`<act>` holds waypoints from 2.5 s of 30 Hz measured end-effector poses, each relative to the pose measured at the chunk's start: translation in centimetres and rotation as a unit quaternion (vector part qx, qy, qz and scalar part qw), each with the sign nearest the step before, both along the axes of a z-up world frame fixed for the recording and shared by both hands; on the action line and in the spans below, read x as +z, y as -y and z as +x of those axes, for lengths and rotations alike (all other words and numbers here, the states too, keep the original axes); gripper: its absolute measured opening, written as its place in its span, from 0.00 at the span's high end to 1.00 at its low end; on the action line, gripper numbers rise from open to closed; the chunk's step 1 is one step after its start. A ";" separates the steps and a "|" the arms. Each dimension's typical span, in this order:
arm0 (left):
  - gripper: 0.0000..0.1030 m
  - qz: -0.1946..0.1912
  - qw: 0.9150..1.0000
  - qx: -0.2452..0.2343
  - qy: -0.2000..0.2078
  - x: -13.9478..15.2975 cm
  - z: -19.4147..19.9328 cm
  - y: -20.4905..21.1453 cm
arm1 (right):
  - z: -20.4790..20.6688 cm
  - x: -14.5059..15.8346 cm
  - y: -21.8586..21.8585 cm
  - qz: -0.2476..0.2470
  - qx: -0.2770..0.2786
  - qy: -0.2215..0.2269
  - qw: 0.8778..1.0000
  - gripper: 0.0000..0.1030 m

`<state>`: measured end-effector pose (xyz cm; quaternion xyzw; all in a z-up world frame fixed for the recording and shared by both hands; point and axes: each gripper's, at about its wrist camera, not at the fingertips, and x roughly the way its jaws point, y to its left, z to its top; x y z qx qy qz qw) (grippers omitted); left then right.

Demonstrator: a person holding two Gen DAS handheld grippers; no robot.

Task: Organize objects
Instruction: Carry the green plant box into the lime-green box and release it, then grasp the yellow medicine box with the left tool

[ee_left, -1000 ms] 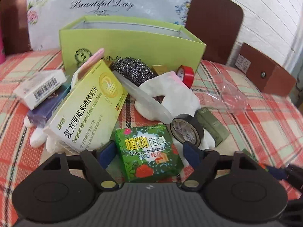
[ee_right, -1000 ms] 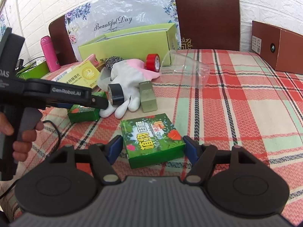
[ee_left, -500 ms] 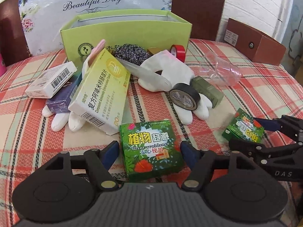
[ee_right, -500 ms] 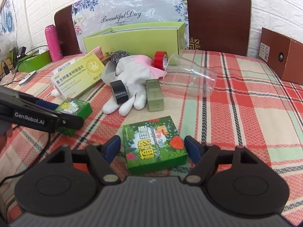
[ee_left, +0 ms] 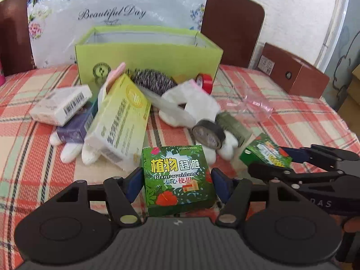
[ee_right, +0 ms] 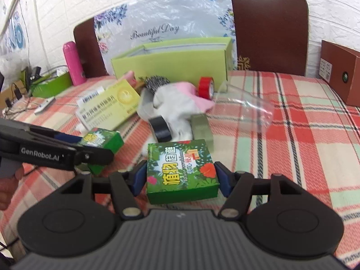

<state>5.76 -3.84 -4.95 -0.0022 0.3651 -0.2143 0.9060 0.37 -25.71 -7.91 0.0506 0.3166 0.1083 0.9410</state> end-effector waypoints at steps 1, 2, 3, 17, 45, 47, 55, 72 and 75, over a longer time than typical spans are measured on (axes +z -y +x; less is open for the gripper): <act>0.34 -0.002 1.000 0.000 0.009 0.6 0.0 0.0 | 0.3 0.5 -0.1 0.004 0.002 0.005 1.000 0.40; 0.34 -0.005 1.000 -0.001 0.017 1.1 0.0 0.0 | 0.7 1.0 -0.2 0.007 0.005 0.010 1.000 0.40; 0.34 -0.008 1.000 -0.001 0.024 1.7 0.0 -0.1 | 1.1 1.5 -0.3 0.009 0.006 0.016 1.000 0.40; 0.34 -0.022 0.994 0.024 0.105 7.6 4.2 -0.5 | 8.0 6.9 -0.3 0.022 0.009 0.077 0.997 0.39; 0.23 -0.031 0.994 0.099 0.036 4.9 25.5 0.3 | 28.3 2.2 -1.4 -0.099 -0.044 0.047 0.993 0.35; 0.12 -0.020 0.994 0.101 0.034 4.5 26.1 0.7 | 28.3 2.2 -1.7 -0.104 -0.033 0.052 0.993 0.14; 0.12 -0.039 0.990 0.130 0.046 6.8 21.7 -1.3 | 21.9 7.6 -0.4 -0.073 -0.063 0.148 0.984 0.00; 0.12 -0.030 0.991 0.112 0.059 6.2 5.9 -2.5 | 6.8 6.7 1.3 0.053 -0.091 0.111 0.988 0.00; 0.12 -0.037 0.993 0.108 0.042 4.9 4.4 -2.6 | 5.3 5.0 1.4 0.068 -0.095 0.081 0.990 0.00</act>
